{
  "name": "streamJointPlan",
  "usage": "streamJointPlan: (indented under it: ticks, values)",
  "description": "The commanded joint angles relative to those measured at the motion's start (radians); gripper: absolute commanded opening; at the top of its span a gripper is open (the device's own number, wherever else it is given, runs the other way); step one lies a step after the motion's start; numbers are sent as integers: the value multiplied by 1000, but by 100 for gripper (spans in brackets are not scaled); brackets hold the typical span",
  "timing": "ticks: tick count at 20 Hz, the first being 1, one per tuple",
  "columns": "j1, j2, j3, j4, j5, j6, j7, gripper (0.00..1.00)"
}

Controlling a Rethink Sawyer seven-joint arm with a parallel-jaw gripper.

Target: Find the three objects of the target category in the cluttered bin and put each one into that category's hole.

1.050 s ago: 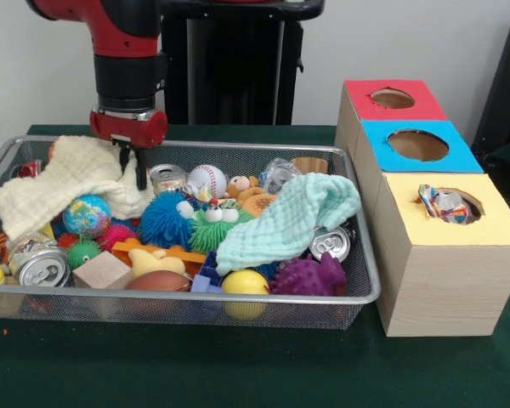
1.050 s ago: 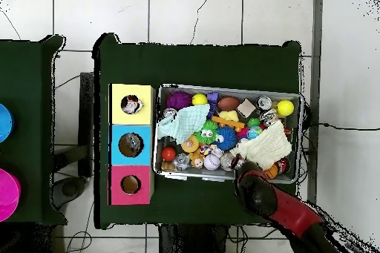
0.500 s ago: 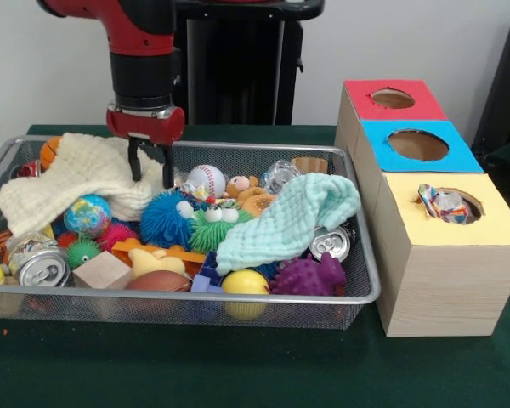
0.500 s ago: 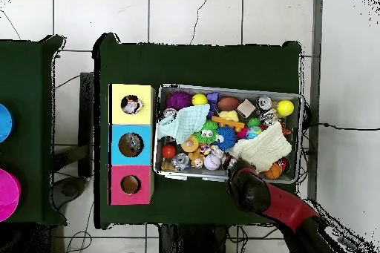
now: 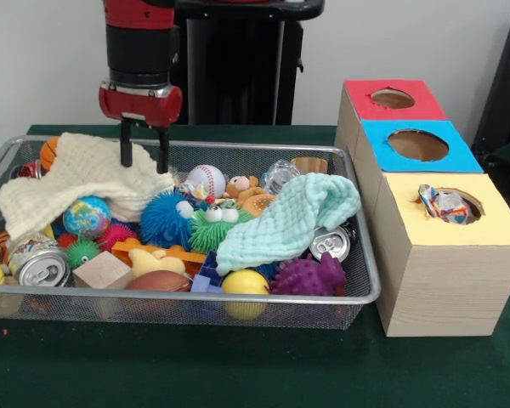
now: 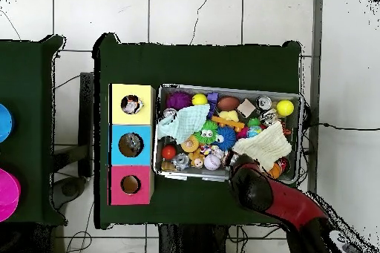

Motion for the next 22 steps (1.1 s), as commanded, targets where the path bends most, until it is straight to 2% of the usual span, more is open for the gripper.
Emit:
streamJointPlan:
  ticks: [1, 4, 7, 10, 13, 17, 22]
  values:
    - [-3, -114, 106, -39, 1, 76, 85, 100]
    - [-2, -131, 131, -32, -19, 35, 87, 100]
    - [-22, -117, 176, -50, -71, -44, 73, 100]
    - [-39, -79, 218, -74, -95, -70, 67, 100]
    - [-37, -34, 226, -99, -104, -82, 72, 100]
    - [-18, 20, 238, -142, -87, -52, 73, 100]
    - [-51, 60, 317, -186, -100, 6, 27, 100]
